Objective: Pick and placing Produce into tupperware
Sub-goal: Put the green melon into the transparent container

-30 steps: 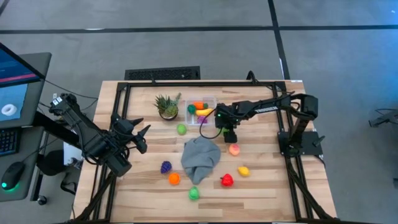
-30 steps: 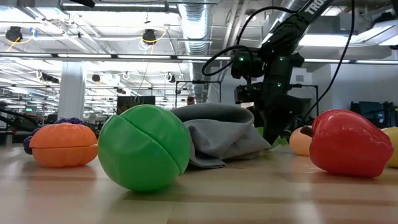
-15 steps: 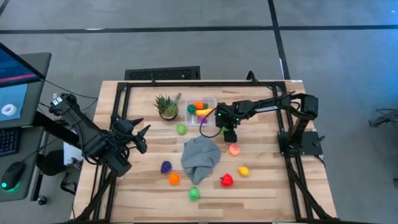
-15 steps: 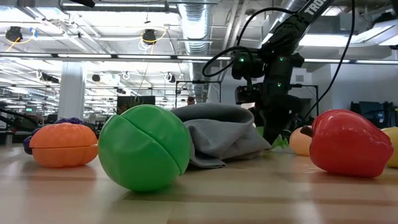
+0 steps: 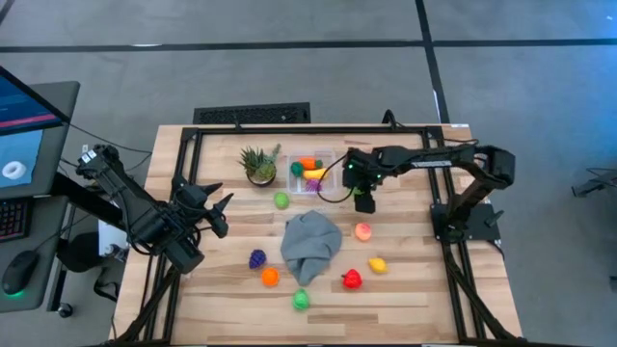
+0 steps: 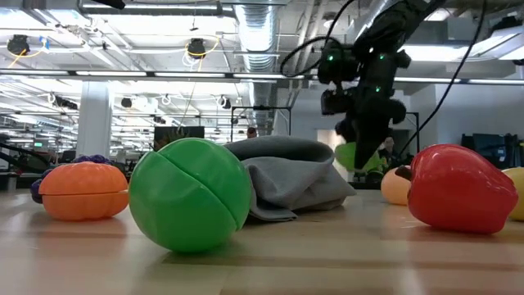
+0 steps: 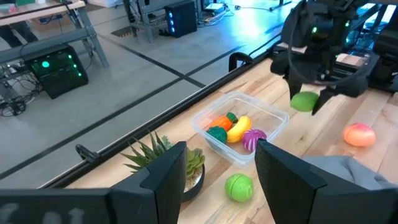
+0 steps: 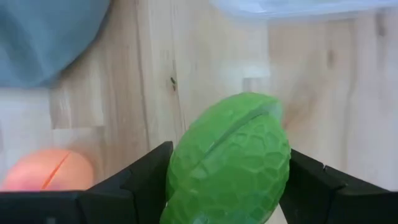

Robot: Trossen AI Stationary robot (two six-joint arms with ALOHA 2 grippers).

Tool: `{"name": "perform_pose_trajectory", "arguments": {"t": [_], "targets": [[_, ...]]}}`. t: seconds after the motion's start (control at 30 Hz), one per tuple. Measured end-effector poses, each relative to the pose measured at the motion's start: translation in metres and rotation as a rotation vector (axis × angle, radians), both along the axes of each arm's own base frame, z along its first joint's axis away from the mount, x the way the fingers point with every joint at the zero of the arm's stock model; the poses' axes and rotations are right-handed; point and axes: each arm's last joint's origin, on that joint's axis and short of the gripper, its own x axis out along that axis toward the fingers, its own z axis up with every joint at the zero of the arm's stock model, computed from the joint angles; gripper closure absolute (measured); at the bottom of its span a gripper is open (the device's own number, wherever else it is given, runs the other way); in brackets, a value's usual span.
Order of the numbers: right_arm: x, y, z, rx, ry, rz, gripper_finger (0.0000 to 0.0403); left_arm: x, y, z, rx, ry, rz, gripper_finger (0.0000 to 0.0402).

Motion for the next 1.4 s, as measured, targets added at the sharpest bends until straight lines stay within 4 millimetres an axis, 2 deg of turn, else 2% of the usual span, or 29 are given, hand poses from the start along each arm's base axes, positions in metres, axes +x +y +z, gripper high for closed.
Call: {"name": "perform_pose_trajectory", "arguments": {"t": [0.43, 0.6, 0.77, 0.97, 1.4], "targets": [[-0.039, -0.012, 0.073, -0.056, -0.260, -0.173, 0.0134, 0.000, 0.000, 0.001, 0.031, -0.002, -0.007, 0.0221], [-0.053, -0.014, 0.094, -0.079, -0.364, -0.236, 0.0134, 0.000, 0.000, 0.001, 0.042, -0.004, -0.008, 0.0221], [-0.057, -0.014, 0.110, -0.085, -0.489, -0.271, 0.0134, 0.000, 0.001, 0.001, 0.056, -0.011, -0.010, 0.0221], [-0.049, -0.018, 0.115, -0.096, -0.578, -0.285, 0.0134, 0.000, 0.001, 0.001, 0.060, -0.009, -0.010, 0.0221], [-0.015, -0.031, 0.092, -0.087, -0.605, -0.294, 0.0134, 0.000, 0.001, 0.001, 0.064, -0.003, -0.011, 0.0221]]}}
